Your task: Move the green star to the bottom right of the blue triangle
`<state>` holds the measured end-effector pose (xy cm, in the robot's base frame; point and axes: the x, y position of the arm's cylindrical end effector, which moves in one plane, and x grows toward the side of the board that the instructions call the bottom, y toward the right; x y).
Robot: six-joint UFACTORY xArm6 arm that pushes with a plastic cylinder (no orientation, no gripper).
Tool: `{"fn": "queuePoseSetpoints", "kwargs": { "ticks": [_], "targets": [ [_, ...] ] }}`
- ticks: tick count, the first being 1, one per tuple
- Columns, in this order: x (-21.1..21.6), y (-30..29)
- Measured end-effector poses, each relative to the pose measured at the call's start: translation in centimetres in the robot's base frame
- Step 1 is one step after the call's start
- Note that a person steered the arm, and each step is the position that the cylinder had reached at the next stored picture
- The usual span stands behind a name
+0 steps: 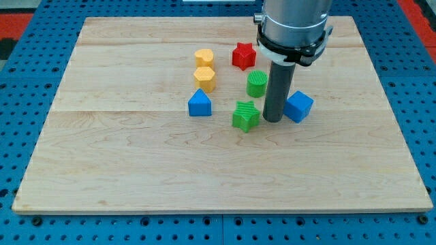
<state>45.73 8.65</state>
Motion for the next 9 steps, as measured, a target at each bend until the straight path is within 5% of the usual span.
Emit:
{"fn": "queuePoseSetpoints", "kwargs": {
  "ticks": [9],
  "targets": [
    [0.6,-2.3]
  ]
}}
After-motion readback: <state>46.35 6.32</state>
